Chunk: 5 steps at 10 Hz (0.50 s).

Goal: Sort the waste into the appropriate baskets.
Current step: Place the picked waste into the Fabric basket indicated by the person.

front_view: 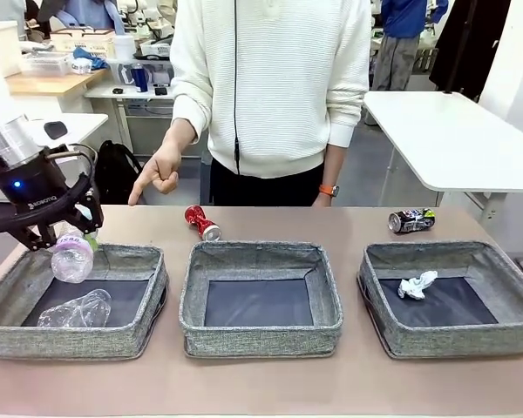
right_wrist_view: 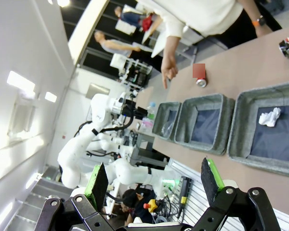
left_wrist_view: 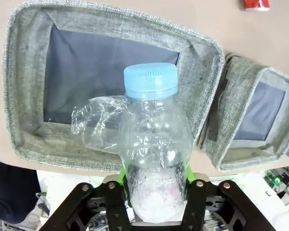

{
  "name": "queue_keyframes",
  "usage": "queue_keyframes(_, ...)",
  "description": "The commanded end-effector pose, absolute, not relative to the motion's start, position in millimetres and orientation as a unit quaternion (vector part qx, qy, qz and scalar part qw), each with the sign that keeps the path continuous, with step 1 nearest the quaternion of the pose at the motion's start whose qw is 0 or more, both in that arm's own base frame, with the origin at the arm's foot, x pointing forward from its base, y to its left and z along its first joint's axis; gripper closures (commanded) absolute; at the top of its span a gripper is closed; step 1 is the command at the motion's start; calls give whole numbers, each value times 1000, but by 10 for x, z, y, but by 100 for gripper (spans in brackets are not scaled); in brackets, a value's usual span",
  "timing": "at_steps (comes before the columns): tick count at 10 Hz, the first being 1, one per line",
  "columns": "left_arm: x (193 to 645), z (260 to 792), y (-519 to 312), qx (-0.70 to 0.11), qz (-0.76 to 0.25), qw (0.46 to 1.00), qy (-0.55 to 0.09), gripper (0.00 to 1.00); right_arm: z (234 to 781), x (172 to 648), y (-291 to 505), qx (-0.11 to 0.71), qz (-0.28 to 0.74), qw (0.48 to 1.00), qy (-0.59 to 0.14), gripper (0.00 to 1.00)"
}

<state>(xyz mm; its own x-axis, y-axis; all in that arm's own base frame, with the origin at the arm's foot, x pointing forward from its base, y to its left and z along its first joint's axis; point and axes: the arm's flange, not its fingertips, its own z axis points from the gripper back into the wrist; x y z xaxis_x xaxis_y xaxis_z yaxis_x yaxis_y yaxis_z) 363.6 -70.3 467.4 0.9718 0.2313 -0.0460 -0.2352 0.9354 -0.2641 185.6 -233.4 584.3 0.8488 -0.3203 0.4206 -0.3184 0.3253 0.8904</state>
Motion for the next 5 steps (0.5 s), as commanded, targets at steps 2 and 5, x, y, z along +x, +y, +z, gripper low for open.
queue_keyframes(2,3641,4665,-692,-154,129,980,-1,0,5846,1847,-2316,584,3,762,-280,0)
queue_keyframes(5,3643,4673,-695,-162,132,978,-2,0,5846,1847,-2316,584,3,762,-280,0)
